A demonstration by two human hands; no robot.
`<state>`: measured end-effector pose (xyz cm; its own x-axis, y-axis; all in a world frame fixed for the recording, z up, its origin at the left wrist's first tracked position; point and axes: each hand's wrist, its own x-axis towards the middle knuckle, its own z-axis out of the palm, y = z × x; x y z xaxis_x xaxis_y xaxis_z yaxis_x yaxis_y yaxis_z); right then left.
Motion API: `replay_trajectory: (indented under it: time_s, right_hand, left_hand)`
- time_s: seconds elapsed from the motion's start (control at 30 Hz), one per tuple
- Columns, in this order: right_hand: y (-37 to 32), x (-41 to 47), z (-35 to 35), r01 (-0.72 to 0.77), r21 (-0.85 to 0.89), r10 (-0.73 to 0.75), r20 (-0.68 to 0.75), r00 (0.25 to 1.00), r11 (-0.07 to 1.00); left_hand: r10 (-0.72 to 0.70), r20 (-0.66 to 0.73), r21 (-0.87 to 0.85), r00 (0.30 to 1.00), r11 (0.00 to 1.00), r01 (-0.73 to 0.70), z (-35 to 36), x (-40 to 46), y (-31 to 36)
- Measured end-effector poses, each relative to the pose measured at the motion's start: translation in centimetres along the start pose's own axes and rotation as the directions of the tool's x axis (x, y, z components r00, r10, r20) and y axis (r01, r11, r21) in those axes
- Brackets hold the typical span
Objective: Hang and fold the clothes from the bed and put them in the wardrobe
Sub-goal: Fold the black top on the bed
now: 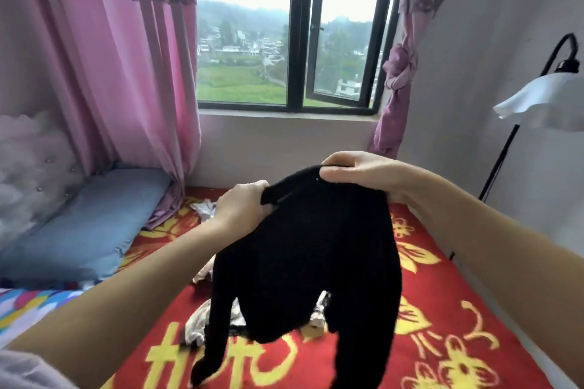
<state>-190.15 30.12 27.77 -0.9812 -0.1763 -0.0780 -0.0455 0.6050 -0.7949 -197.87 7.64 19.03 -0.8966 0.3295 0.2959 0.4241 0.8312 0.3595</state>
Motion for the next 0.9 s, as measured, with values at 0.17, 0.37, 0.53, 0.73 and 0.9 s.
replay_trajectory:
  time_s: [0.17,0.37,0.53,0.73,0.9]
  right_hand:
    - [-0.5,-2.0,-2.7,-0.087,-0.576,0.153,0.066,0.986,0.813]
    - [2.1,-6.0,-6.9,-0.024,-0.601,-0.143,-0.229,0.963,0.799]
    - [4.6,-7.5,-8.8,-0.086,-0.553,-0.119,-0.323,0.939,0.828]
    - [5.6,-7.5,-8.7,-0.100,-0.293,-0.023,-0.387,0.922,0.951]
    - [4.9,-6.7,-6.4,-0.004,0.136,0.038,-0.249,0.968,0.991]
  left_hand:
    - [0.005,0.040,-0.046,0.999,0.999,-0.003,-1.7,2.8,-0.5]
    - [0.131,0.245,-0.769,0.961,0.630,0.110,-2.2,3.4,0.9]
    - [0.216,0.287,-0.689,0.933,0.723,0.044,-2.3,3.2,2.7]
    - [0.285,0.313,-0.708,0.906,0.706,0.023,-4.3,3.5,5.1]
    - [0.300,0.240,-0.715,0.923,0.698,-0.041,-7.4,4.2,7.6]
